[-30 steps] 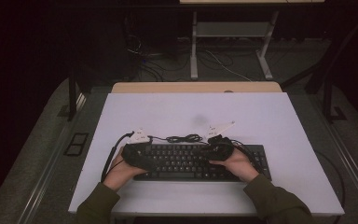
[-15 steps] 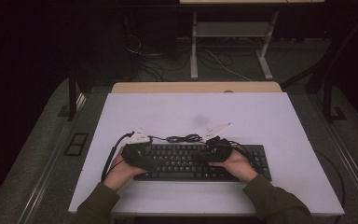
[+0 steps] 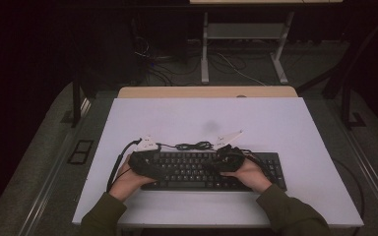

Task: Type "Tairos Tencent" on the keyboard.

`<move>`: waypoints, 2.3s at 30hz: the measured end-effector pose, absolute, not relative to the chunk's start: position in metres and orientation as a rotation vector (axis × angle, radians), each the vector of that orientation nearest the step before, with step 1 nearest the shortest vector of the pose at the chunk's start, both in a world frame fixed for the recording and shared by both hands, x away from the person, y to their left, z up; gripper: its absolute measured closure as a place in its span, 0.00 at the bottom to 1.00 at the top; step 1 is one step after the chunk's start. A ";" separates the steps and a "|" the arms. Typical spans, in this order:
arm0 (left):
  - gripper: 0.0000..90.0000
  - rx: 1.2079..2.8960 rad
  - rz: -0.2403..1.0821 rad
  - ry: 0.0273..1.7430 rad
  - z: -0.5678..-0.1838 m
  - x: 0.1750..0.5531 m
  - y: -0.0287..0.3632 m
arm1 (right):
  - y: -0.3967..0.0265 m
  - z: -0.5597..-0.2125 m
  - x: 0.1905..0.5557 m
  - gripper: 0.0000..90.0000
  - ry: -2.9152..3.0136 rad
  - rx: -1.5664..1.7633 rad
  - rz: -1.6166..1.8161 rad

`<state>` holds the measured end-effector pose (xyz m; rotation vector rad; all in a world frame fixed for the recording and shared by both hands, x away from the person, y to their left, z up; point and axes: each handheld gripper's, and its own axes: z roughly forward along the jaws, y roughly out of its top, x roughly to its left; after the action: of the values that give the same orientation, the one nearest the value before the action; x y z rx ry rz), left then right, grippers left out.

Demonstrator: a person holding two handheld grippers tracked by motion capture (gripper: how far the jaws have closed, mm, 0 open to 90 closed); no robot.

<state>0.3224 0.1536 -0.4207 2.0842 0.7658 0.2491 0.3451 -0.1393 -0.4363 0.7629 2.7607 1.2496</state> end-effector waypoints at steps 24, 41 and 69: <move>0.04 2.082 0.247 0.767 -0.421 0.322 0.153 | -0.149 -0.422 0.346 0.89 2.688 0.781 1.343; 0.04 2.082 0.247 0.767 -0.421 0.322 0.153 | -0.158 -0.416 0.349 0.42 2.574 0.848 1.377; 0.29 2.069 0.224 0.757 -0.417 0.312 0.178 | -0.160 -0.416 0.350 0.41 2.569 0.856 1.375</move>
<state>0.3117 0.1780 -0.4173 2.0685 0.7575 0.2240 0.3496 -0.1596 -0.4161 0.8559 2.5689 1.3753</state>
